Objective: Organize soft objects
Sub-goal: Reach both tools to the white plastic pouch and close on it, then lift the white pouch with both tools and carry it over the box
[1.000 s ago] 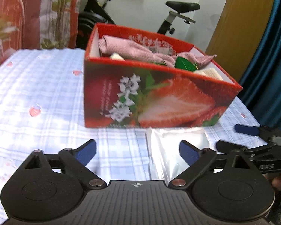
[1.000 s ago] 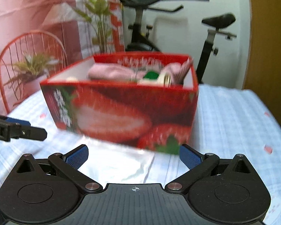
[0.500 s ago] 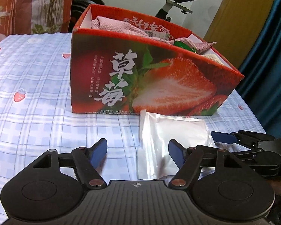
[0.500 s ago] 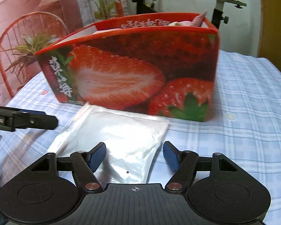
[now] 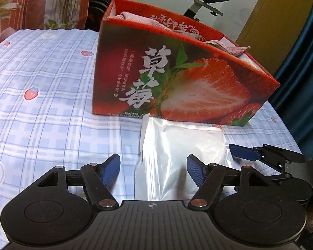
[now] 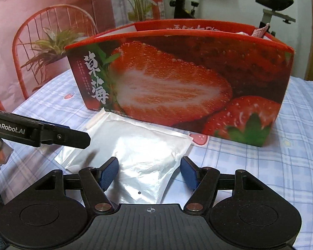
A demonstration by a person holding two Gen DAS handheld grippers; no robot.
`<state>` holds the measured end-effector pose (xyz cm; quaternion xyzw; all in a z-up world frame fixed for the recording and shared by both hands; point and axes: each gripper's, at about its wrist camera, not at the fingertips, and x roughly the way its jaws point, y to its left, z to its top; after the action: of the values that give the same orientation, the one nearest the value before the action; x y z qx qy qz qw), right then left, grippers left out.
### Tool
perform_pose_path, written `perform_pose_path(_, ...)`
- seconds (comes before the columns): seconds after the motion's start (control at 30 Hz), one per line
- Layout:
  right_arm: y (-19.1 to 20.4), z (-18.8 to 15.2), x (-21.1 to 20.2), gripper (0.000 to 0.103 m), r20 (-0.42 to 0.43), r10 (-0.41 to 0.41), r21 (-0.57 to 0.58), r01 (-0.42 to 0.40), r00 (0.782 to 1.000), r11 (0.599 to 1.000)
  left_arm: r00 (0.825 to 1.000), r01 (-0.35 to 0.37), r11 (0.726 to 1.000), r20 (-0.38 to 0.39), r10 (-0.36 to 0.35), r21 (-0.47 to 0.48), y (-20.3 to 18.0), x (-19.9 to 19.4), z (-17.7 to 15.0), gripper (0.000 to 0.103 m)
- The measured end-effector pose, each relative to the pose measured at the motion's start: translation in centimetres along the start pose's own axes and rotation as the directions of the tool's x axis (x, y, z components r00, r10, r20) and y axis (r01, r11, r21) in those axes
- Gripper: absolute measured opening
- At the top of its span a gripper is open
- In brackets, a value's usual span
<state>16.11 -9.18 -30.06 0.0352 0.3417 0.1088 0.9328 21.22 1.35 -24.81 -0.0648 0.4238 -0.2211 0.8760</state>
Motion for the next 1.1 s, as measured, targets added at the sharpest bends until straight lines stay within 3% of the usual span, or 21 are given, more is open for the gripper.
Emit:
perform_pose_path(0.3,0.1,-0.5,-0.2,0.063,0.019,-0.009,-0.026,0.009,1.000,1.000,1.000,0.016,1.000,0.003,-0.016,0.008,-0.2,-0.4,-0.7,0.072)
perform_pose_path(0.47,0.1,-0.5,-0.2,0.063,0.019,-0.009,-0.026,0.010,1.000,1.000,0.999,0.049,0.999,-0.002,-0.048,0.013,-0.5,-0.2,-0.8,0.062)
perform_pose_path(0.73,0.0,-0.5,-0.3,0.063,0.015,-0.005,-0.017,0.005,1.000,1.000,0.998,0.062,0.998,-0.006,-0.062,0.017,-0.4,0.0,-0.8,0.062)
perform_pose_path(0.9,-0.3,0.0,-0.6,0.061,-0.009,-0.011,0.021,0.011,1.000,1.000,0.997,0.073,0.997,-0.008,-0.073,0.015,-0.3,0.0,-0.8,0.061)
perform_pose_path(1.1,-1.8,0.2,-1.3,0.059,-0.035,-0.029,0.113,0.032,0.999,0.993,0.993,0.117,0.993,-0.019,-0.117,0.005,-0.3,0.4,-0.8,0.051)
